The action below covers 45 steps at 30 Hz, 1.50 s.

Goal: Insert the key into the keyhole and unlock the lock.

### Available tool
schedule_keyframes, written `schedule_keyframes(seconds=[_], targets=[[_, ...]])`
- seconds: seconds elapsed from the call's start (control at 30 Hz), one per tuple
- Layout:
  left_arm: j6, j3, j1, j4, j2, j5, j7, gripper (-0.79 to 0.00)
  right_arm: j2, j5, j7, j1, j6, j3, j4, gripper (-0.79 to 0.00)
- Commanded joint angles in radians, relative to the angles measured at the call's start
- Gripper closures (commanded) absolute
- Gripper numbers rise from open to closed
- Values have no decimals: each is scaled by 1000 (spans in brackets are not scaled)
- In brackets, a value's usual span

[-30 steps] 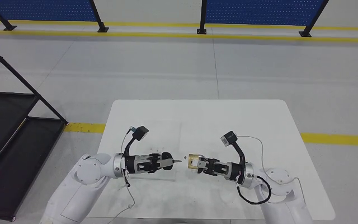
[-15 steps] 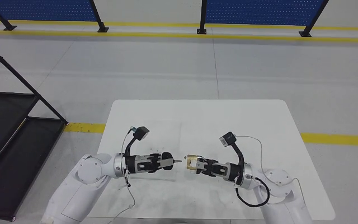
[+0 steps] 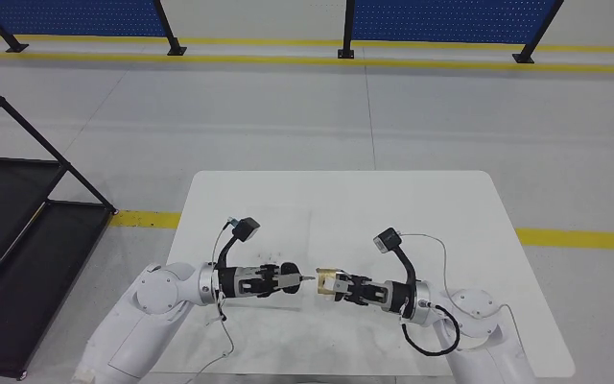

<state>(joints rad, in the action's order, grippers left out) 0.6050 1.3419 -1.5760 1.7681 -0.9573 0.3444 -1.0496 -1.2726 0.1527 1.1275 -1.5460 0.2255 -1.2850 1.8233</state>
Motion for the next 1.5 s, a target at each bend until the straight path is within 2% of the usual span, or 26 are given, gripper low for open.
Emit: schedule_keyframes(seconds=[0.0,1.47], targets=[[0,-5,3,-2,0,-2,0,0,3,2,-1,1,-2,3,-1,0],[4,-22,8,2,13,9,-7,0,59,53,-22,32,0,51,-12,0]])
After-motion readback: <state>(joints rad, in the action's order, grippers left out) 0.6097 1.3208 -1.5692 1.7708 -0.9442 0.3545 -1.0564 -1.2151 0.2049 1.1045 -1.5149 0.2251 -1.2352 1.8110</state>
